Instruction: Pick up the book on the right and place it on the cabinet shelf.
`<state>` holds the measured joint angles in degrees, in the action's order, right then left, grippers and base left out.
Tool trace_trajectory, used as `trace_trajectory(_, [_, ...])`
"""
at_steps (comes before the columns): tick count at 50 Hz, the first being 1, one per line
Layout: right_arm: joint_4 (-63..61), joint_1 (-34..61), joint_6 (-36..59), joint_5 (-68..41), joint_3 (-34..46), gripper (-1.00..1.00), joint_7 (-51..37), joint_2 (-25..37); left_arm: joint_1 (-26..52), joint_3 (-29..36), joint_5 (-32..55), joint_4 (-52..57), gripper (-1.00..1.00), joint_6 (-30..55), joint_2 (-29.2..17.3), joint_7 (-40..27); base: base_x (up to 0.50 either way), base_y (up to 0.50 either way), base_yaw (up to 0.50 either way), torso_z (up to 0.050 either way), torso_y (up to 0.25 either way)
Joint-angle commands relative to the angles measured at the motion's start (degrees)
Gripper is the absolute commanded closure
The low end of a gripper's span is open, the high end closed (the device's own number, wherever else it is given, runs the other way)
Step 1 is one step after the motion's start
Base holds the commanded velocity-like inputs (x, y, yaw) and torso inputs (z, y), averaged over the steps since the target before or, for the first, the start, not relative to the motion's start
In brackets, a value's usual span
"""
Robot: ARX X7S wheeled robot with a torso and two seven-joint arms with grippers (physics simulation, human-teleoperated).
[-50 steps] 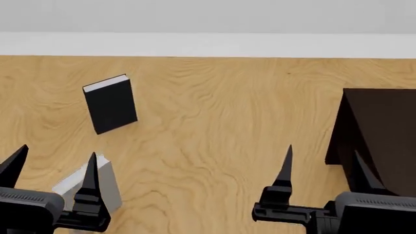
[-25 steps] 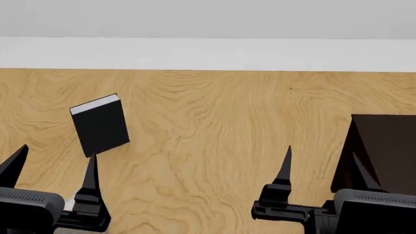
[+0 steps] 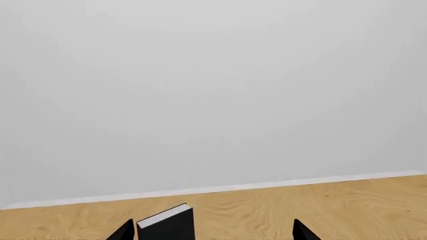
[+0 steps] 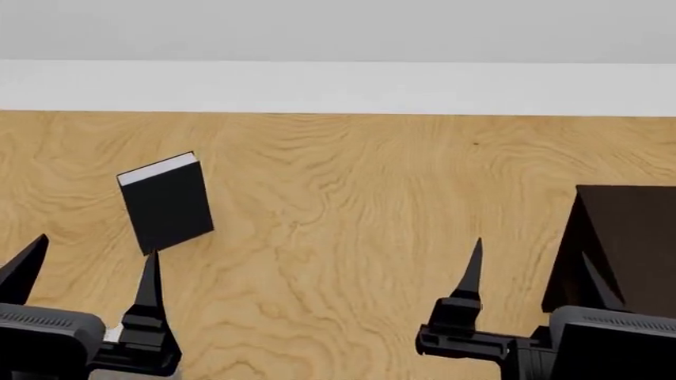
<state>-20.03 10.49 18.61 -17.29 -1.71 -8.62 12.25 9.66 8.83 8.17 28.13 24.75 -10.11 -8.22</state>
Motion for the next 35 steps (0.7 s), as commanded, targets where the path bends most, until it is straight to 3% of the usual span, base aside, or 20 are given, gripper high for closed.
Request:
trace_trajectory(1, [-0.33,-0.07,1.42,0.48,0.77,-1.00,-1.23,0.55,0.18,0.16,0.10,-0.16,-1.00,-0.02,-0.53,-0.51,0.00,0.50,0.00,0.000,0.000])
trace_trajectory(4, [-0.17,-0.10,0.82,0.21,0.83,-1.00,-1.16,0.29,0.08,0.20,0.21,0.12,-1.00,0.02,-0.65,-0.65,0.00,0.49,0.00,0.000,0.000])
trace_trajectory(17, [-0.19,-0.01,1.69,-0.97,1.05,-1.00,-1.09,0.78,0.00,0.31,0.74,0.10,-1.00,-0.21,-1.08,-1.02,0.00,0.00,0.00,0.000,0.000])
trace_trajectory(25, [-12.13,3.32,27.20,-4.04,2.47,-1.00,-7.78,5.15,-0.01,-1.07,2.21,1.28,-1.00,0.51,-1.49,-1.31,0.00,0.00,0.00,0.000,0.000])
trace_trajectory(35, [-25.78,16.42,64.14,-17.34,-6.87,-1.00,-13.92,5.27,-0.69,-2.83,4.09,5.24,-1.00,2.35,-2.31,-1.90,0.00,0.00,0.00,0.000,0.001])
